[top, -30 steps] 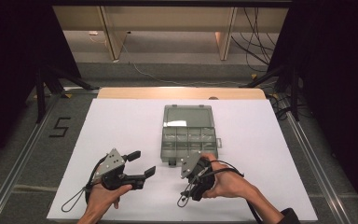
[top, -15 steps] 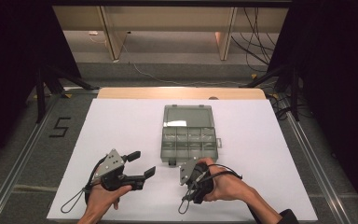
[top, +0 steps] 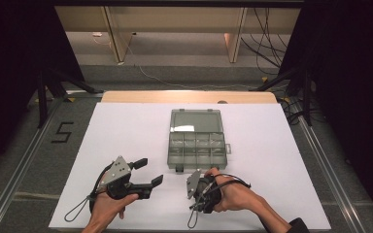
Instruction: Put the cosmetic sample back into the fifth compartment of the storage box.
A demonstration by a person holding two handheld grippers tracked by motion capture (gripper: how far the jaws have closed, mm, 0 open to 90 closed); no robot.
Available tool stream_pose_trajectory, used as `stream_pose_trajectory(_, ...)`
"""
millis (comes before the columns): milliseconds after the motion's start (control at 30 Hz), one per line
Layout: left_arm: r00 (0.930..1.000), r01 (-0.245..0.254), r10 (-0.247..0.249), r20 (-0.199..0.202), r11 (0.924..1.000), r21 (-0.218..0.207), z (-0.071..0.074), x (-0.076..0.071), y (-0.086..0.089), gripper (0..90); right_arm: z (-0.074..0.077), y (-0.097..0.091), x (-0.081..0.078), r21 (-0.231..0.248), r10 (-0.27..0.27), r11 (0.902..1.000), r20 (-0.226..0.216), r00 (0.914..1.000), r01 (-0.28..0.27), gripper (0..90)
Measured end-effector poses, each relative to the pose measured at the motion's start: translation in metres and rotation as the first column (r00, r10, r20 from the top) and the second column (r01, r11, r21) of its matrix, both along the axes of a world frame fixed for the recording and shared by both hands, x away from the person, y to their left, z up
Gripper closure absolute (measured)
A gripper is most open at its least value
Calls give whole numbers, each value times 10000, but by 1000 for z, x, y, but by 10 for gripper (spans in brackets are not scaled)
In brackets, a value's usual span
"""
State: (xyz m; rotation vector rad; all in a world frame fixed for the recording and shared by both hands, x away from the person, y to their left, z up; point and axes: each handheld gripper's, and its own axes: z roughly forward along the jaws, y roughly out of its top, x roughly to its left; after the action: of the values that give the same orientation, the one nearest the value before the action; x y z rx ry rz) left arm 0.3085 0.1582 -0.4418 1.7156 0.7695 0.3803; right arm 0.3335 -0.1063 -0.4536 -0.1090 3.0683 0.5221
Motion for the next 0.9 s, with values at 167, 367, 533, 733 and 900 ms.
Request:
stream_pose_trajectory(167, 10000, -10, 10, -12, 10000, -13, 0, 0, 0, 194, -2, 1, -1, -174, 147, 9997, 6, 9999, -147, 598)
stream_pose_trajectory(367, 10000, 29, -30, -66, 9999, -104, -1, 1, 0, 194, -6, 0, 1, -405, 124, 9991, -148, 9998, -130, 674)
stream_pose_trajectory(533, 10000, 43, -43, -1, 10000, -51, -1, 1, 0, 194, -6, 1, 1, -479, 123, 9988, -318, 9994, -138, 746)
stream_pose_trajectory(733, 10000, -7, 7, -29, 10000, 27, -1, 0, 0, 194, -6, 2, 1, -576, 138, 9982, -418, 9990, -162, 809)
stream_pose_trajectory(900, 10000, 46, -46, 2, 10000, -86, -1, 1, 0, 194, -3, 2, 2, -495, 55, 9988, -189, 9998, -64, 810)
